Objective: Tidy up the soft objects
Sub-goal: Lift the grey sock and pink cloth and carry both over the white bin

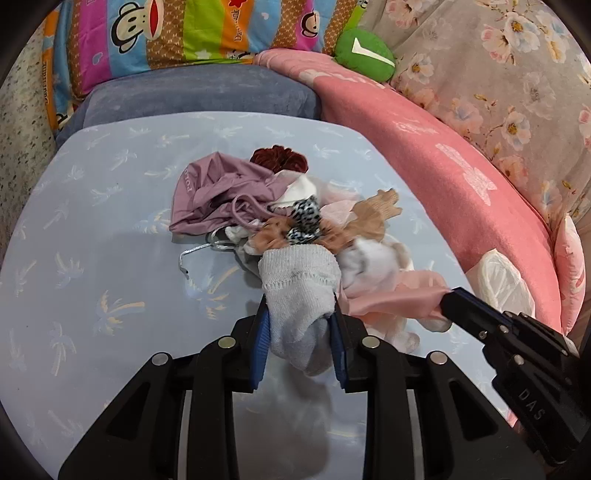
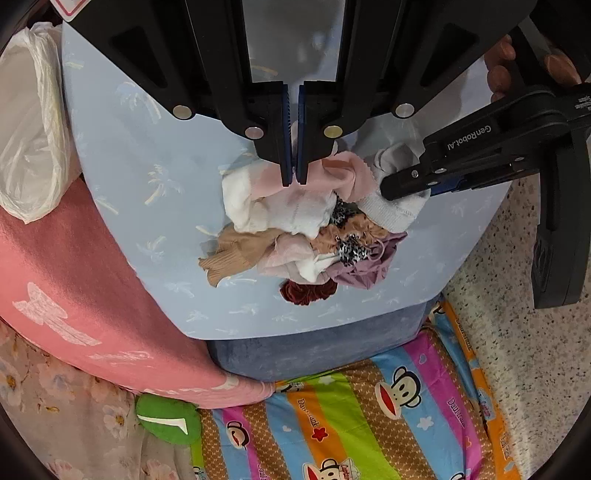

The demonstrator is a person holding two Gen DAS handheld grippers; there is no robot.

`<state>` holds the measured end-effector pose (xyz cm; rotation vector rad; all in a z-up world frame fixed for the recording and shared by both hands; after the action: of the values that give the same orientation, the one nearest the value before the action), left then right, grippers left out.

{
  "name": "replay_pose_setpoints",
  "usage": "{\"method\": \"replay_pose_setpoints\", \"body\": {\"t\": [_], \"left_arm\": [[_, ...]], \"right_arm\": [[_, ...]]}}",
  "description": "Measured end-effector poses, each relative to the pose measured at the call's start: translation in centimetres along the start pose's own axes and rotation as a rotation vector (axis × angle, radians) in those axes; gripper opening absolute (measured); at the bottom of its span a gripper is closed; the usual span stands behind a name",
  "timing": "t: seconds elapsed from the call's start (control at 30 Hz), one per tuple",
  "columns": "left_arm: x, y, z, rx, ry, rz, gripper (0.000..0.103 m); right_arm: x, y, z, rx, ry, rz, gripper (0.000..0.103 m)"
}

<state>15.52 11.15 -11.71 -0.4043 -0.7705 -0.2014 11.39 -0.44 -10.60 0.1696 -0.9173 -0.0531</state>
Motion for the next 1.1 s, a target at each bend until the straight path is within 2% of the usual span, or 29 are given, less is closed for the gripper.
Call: {"method": "replay_pose_setpoints", "body": {"t": [0.27,0.4,0.5,0.63,0.7,0.77,0.83,1.1], "left_arm": [[1.4,-3.2,2.4,-0.011,-0.055,-0.051,0.028],[1.8,-4.8,3.1,-0.021,-0.077,-0.072,0.028],[1.4,-5.3,3.2,-0.021,-0.077,-0.078,0.028],[0.2,-5.6,3.1,-0.018,-0.057,-0.082,0.028],[-0.3,-5.8,2.9,-0.016,-0.047,-0.089,0.028],[-0.8,-6.0,2.8,-0.015,-0.038,-0.094,0.028],[-1.3,-6.1,2.7,-0.014,-0.029,-0.096,0.028],[-2.1,-6.0,2.4,-0.006,-0.012,-0.091,0.028]], "right_arm": [[3.6,-1.9,5.7,0.005,-0.126,-0.041,0.004],[4.2,-3.1,7.1,0.003,-0.152,-0.06,0.004],[2.9,-4.1,7.1,0.0,-0.123,-0.074,0.004],[-0.6,-4.9,6.2,-0.014,-0.04,-0.084,0.007],[-2.4,-5.3,5.9,-0.021,-0.002,-0.102,0.012],[-3.8,-6.0,5.9,-0.035,0.018,-0.121,0.025],[-4.5,-6.4,5.8,-0.041,0.021,-0.136,0.032],[-6.0,-5.4,3.6,-0.019,0.073,-0.118,0.039]]}}
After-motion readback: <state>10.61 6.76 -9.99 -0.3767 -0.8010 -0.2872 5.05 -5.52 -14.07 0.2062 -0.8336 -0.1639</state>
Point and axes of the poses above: each gripper's, at about its wrist camera, not at the fingertips, and z roughly against the way its jaws point, y to its left, x to its top, the point moved 9 cm from there along -z, roughly the way its jaws point, and after that the axes turned 10 degrees about -y, right-handed, at the moved point
